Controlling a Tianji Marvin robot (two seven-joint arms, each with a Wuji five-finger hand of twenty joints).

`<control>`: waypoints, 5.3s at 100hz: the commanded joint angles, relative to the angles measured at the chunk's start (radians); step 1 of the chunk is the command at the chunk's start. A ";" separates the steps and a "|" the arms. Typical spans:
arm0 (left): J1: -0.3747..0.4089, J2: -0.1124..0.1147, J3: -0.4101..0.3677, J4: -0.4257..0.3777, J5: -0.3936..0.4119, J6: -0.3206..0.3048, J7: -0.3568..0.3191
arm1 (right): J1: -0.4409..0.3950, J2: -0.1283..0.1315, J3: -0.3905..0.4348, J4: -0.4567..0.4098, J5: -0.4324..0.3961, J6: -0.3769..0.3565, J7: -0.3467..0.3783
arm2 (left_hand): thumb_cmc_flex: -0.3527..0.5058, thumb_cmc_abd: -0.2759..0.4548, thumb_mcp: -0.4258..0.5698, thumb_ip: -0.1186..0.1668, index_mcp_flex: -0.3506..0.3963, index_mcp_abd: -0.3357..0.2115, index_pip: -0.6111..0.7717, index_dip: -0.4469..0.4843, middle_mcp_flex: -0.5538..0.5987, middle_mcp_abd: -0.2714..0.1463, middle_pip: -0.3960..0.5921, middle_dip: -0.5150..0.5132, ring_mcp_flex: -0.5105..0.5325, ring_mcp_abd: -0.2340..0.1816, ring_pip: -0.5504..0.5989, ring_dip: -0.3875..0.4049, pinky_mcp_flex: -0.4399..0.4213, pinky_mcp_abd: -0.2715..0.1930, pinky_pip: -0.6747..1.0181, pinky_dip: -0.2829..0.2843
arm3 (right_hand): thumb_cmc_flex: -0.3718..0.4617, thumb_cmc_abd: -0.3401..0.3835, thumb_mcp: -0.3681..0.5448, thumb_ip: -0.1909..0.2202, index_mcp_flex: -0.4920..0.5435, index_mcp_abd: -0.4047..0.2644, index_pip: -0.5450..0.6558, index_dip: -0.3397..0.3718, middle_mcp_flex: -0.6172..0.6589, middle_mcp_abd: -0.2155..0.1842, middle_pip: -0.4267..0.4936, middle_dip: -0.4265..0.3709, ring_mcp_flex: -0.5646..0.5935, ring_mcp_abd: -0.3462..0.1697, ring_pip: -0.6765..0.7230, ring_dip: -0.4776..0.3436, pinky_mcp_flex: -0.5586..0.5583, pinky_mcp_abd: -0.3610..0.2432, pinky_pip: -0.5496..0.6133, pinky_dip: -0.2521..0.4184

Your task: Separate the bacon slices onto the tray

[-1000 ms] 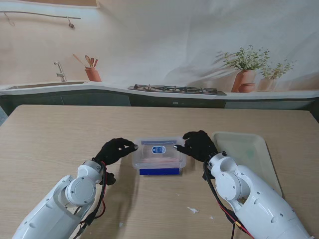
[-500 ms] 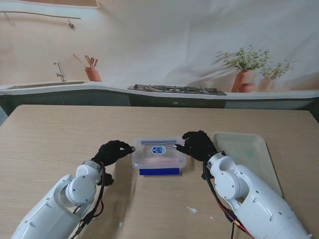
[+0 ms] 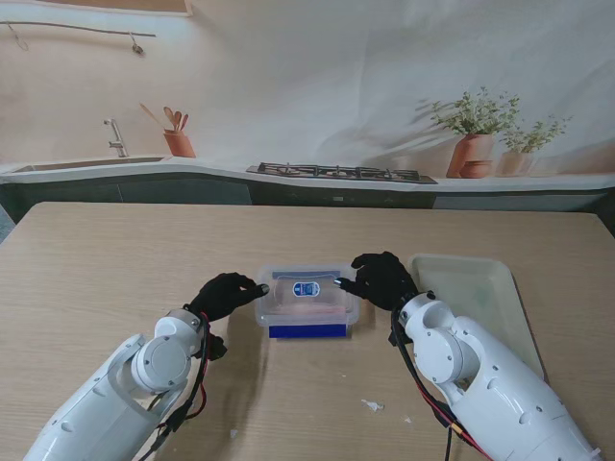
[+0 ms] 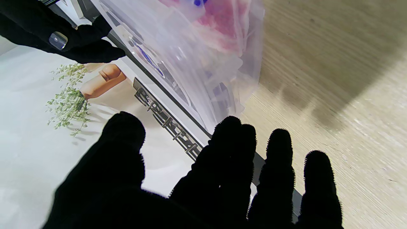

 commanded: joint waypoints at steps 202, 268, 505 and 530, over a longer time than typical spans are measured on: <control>0.032 -0.021 0.001 -0.055 -0.010 0.021 0.009 | 0.002 -0.015 -0.027 0.028 -0.126 0.135 -0.061 | 0.008 0.027 -0.013 0.021 -0.026 -0.125 -0.007 -0.017 -0.022 -0.078 0.003 0.003 -0.024 -0.024 -0.013 0.015 -0.018 -0.019 -0.070 0.040 | 0.014 0.019 -0.025 0.068 -0.023 -0.122 -0.046 -0.010 -0.031 0.029 0.024 0.012 -0.034 -0.012 0.019 0.008 0.019 -0.038 -0.008 0.009; 0.030 -0.023 0.005 -0.053 -0.015 0.015 0.012 | -0.025 -0.049 0.012 -0.029 0.145 0.135 -0.019 | 0.008 0.026 -0.011 0.021 -0.031 -0.129 -0.007 -0.017 -0.027 -0.085 -0.001 -0.001 -0.029 -0.030 -0.024 0.007 -0.020 -0.018 -0.087 0.037 | 0.026 0.014 -0.022 0.068 0.009 -0.117 -0.021 0.011 -0.027 0.026 0.020 0.009 -0.033 -0.016 0.010 0.002 0.005 -0.033 -0.007 0.014; 0.061 -0.018 -0.055 -0.041 0.052 0.077 0.038 | -0.011 -0.008 -0.019 -0.042 -0.122 0.116 -0.005 | 0.014 0.017 -0.006 0.023 -0.056 -0.139 0.014 -0.005 -0.052 -0.087 0.003 0.003 -0.045 -0.028 -0.023 0.012 -0.018 -0.022 -0.117 0.043 | 0.088 -0.065 -0.007 0.084 -0.061 -0.192 -0.048 0.005 -0.025 0.044 0.017 0.006 -0.005 0.044 0.045 0.018 0.067 0.026 0.018 0.020; 0.060 -0.017 -0.060 -0.042 0.066 0.092 0.042 | -0.008 -0.007 -0.024 -0.040 -0.126 0.115 -0.002 | 0.000 -0.012 -0.018 0.028 -0.097 -0.133 0.052 0.022 -0.075 -0.088 0.020 0.020 -0.054 -0.026 -0.014 0.022 -0.019 -0.025 -0.110 0.056 | 0.091 -0.075 -0.003 0.086 -0.060 -0.195 -0.045 0.007 -0.024 0.043 0.017 0.007 -0.002 0.044 0.046 0.019 0.066 0.027 0.018 0.018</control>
